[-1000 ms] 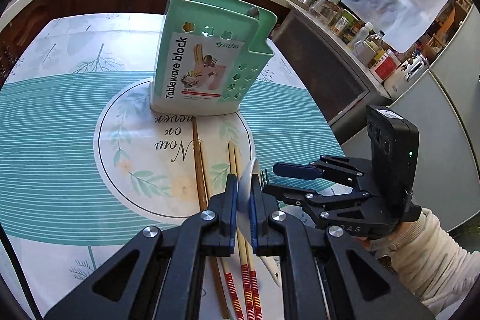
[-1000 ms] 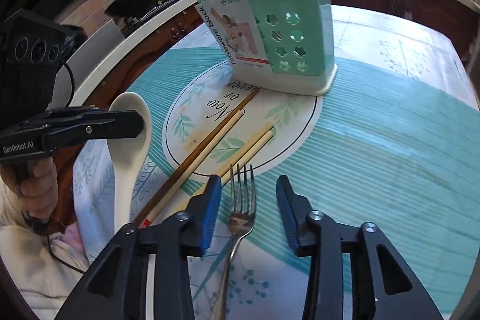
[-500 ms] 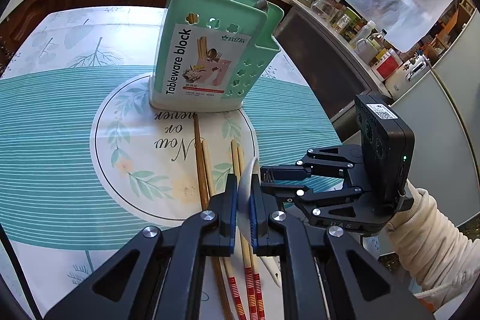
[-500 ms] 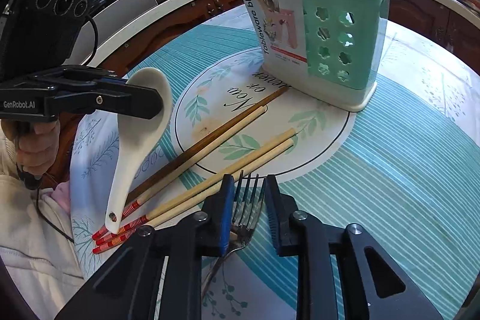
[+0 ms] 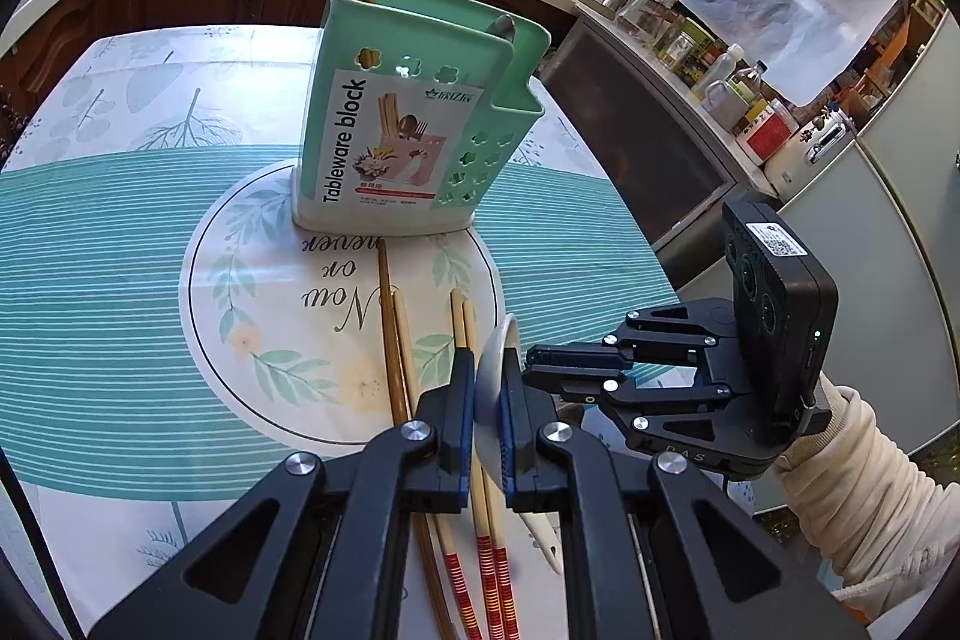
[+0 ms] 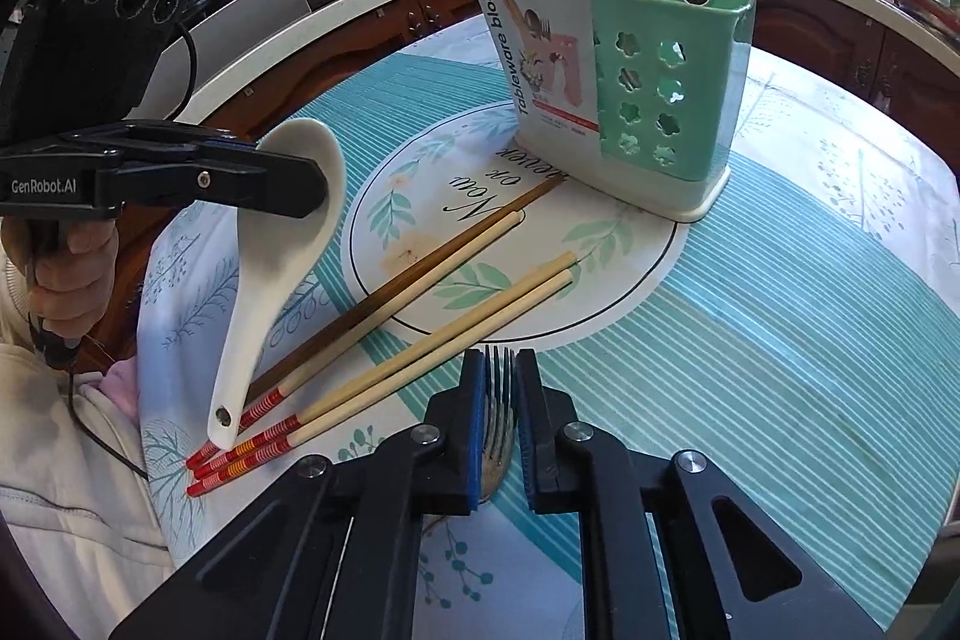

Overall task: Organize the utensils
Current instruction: 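Lift the spoon and fork upright and carry them over the green holder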

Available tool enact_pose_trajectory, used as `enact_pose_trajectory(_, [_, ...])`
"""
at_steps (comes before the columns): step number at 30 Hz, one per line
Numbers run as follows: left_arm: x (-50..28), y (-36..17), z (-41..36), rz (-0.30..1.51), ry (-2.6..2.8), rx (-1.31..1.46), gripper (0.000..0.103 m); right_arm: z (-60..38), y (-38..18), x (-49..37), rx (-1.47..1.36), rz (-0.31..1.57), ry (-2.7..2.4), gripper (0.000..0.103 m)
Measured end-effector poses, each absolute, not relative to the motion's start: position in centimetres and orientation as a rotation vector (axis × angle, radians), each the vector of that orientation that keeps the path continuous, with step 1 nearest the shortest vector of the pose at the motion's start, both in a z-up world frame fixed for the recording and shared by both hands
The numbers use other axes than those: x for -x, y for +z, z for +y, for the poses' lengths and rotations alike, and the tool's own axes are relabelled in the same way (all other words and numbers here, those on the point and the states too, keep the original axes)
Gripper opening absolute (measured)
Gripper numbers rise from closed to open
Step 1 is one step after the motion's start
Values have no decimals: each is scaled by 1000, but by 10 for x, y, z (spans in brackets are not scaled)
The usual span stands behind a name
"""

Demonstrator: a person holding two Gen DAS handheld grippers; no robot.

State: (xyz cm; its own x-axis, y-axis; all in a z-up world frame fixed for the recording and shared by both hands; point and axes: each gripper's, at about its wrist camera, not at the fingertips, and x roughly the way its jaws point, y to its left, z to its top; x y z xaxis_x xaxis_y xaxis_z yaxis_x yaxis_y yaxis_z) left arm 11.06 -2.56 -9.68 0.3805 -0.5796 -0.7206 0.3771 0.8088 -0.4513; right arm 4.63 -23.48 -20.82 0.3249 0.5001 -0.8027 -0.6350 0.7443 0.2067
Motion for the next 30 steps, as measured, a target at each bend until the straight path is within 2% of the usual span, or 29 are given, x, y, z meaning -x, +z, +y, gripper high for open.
enact_pose_trajectory(2, [-109, -92, -26, 1001, -616, 216, 5, -238, -201, -43, 148, 981, 735, 3])
enact_pose_trajectory(8, [-105, -59, -25, 912, -576, 153, 5, -245, -155, -24, 173, 853, 661, 2])
enact_pose_trajectory(22, [-147, 63, -38, 528, -368, 25, 5, -235, 0, -16, 232, 327, 149, 2])
enact_pose_trajectory(26, [-170, 72, -45, 443, -313, 53, 5, -232, 20, -32, 238, 185, 16, 2])
enact_pose_trajectory(30, [-193, 68, -49, 366, -284, 89, 5, -235, 25, -55, 208, 146, -51, 2])
